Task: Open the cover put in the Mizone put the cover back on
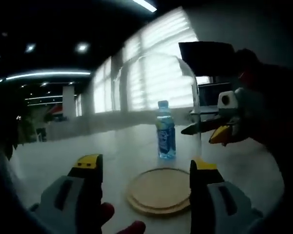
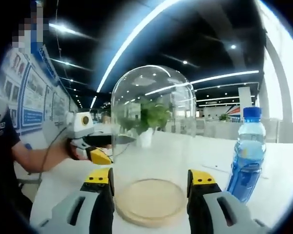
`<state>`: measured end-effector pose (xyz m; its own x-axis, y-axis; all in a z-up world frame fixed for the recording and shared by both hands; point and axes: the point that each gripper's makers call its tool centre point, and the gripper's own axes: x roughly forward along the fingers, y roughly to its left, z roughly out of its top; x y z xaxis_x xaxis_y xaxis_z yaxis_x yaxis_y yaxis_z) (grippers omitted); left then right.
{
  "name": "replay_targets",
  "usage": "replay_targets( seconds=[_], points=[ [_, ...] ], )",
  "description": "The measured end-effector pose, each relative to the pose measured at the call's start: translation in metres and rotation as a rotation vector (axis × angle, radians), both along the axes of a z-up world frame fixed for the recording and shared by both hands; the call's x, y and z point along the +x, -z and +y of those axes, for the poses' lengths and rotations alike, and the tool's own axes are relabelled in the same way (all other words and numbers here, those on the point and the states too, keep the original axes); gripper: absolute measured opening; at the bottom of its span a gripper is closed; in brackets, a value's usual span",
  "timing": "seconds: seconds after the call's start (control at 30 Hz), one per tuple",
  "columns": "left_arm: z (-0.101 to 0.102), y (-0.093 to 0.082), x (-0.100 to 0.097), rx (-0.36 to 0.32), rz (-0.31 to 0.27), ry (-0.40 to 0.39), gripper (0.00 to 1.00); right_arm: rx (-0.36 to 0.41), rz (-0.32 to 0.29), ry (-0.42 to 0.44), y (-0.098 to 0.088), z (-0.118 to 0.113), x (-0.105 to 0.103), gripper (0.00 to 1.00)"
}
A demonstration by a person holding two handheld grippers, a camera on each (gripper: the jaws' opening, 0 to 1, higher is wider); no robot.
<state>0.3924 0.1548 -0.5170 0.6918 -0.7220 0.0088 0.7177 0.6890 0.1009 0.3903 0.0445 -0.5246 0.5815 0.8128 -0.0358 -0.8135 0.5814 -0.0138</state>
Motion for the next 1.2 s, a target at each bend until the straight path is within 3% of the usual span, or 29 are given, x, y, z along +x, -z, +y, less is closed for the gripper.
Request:
replay_targets(
  seconds=[0.07,0.2,0.37,0.4,0.47,0.6,0.77,0.97,1.13,1.2],
  points=[
    [-0.005,0.003,0.004,0.009,0.047,0.034,0.69,0.008,0.017,-0.007,-0.004,0.003,0.002,0.61],
    [-0.006,0.005,0.009,-0.006,0.039,0.079,0.70,0.053,0.077,-0.061,-0.012,0.009,0.013,0.69],
    [-0.009,0.009,0.010,-0.145,0.042,0.122,0.71,0.051,0.092,-0.136,-0.003,0.014,0.016,0.70],
    [-0.010,0.017,0.012,-0.115,0.095,0.117,0.71,0.038,0.081,-0.151,-0.001,0.014,0.016,0.70],
    [-0.012,0.013,0.012,-0.098,0.024,0.128,0.71,0.043,0.060,-0.165,-0.001,0.016,0.017,0.71],
    [-0.015,0.014,0.010,-0.110,0.043,0.140,0.70,0.012,0.040,-0.208,0.002,0.019,0.020,0.72],
    [-0.019,0.019,0.008,-0.087,0.042,0.148,0.69,-0.052,0.115,-0.319,0.010,0.022,0.024,0.74],
    [-0.014,0.015,0.009,-0.092,0.028,0.154,0.70,-0.085,0.074,-0.360,0.007,0.017,0.024,0.71],
    [-0.012,0.025,0.014,-0.103,0.146,0.216,0.72,-0.074,0.073,-0.377,0.009,0.019,0.027,0.72],
    [-0.012,0.023,0.019,-0.067,0.118,0.239,0.72,-0.083,0.064,-0.374,0.012,0.022,0.025,0.73]
  ],
)
